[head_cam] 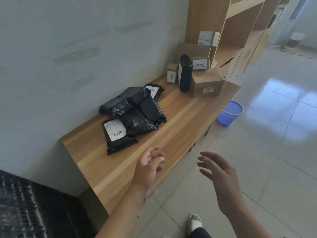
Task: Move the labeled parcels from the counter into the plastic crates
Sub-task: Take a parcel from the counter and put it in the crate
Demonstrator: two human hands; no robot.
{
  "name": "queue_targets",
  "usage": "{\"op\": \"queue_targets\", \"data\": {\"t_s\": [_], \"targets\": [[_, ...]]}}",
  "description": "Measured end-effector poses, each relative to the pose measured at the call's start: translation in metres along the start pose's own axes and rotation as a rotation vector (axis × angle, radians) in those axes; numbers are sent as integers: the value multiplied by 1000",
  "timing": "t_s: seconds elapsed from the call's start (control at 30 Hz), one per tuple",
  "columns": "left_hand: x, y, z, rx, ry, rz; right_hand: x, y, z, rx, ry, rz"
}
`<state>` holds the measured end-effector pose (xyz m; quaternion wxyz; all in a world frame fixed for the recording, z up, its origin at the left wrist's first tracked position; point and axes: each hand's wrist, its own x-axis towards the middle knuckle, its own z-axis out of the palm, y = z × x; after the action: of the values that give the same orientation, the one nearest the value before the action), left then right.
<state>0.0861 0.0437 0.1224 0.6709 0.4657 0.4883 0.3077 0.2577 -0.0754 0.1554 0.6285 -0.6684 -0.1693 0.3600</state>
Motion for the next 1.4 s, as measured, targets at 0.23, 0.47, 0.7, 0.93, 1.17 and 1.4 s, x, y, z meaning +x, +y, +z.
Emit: {"op": "queue_targets", "data": {"t_s": [0.23,0.47,0.7,0.93,1.17,1.4], "targets": [[87,5,-13,-2,232,-33,129,-1,55,-71,-206,75],[174,39,11,14,451,-94,264,-35,109,-102,-455,157],[245,63,3,474,608,-73,344,-48,155,-132,-591,243],[320,86,-50,1251,597,-100,364,-51,169,-178,-613,234],[383,73,-81,1636,499,-87,352,-52,136,-282,-528,187],[393,66,-88,1746,521,-17,324,-53,109,-305,-397,151]]}}
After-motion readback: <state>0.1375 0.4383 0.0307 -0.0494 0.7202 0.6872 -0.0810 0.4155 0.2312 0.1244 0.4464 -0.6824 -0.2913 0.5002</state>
